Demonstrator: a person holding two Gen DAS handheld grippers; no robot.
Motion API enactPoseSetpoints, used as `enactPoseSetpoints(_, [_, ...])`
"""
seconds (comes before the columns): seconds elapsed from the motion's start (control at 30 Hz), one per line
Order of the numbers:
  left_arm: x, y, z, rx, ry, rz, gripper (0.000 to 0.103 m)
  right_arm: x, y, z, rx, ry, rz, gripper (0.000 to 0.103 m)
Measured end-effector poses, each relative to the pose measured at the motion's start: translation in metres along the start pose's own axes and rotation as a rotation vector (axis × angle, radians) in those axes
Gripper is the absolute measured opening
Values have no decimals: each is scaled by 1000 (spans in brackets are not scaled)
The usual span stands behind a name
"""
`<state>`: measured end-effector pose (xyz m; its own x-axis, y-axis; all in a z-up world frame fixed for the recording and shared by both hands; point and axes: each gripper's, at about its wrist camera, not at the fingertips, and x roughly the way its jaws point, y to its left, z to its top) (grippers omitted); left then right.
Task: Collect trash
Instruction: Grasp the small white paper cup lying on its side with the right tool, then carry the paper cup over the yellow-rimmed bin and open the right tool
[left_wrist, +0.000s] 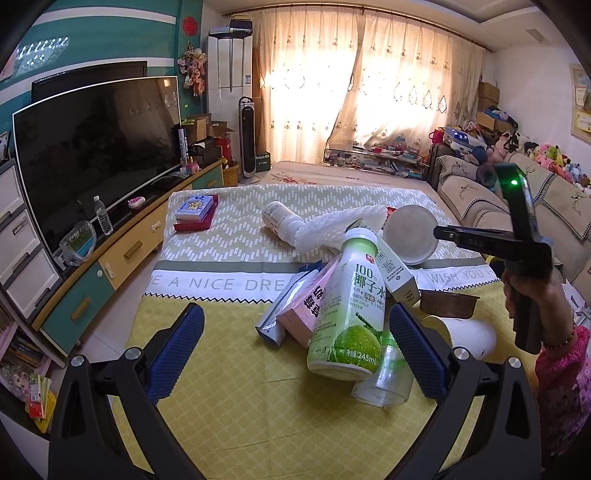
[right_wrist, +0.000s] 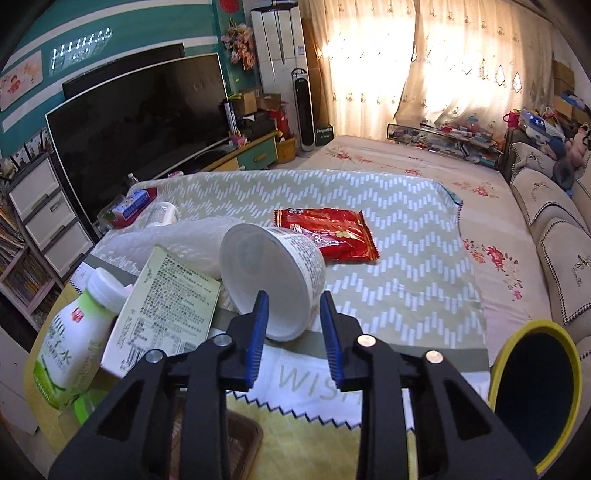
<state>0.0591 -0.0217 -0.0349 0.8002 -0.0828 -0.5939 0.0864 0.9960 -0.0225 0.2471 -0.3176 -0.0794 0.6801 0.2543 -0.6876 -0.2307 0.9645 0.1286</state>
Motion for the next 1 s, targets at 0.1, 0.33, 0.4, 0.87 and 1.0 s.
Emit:
enactPoseSetpoints(0.1, [3, 1, -1, 3, 0, -7, 99, 11, 0, 6, 8, 12, -7, 23])
enactPoseSetpoints(0.33, [9, 2, -2, 5, 8, -17, 99, 32, -6, 10, 46, 25, -25, 11])
enactPoseSetpoints(0.4, [9, 2, -3, 4, 7, -18, 99, 32, -7, 10, 50, 23, -30, 8])
enactPoseSetpoints(0.87, [3, -4, -3, 23, -20, -51, 99, -3, -26, -2, 147, -11, 21, 5])
enactPoseSetpoints(1.0, [0, -9, -4, 35, -27, -72, 99, -23, -55, -19, 231, -33, -8, 5])
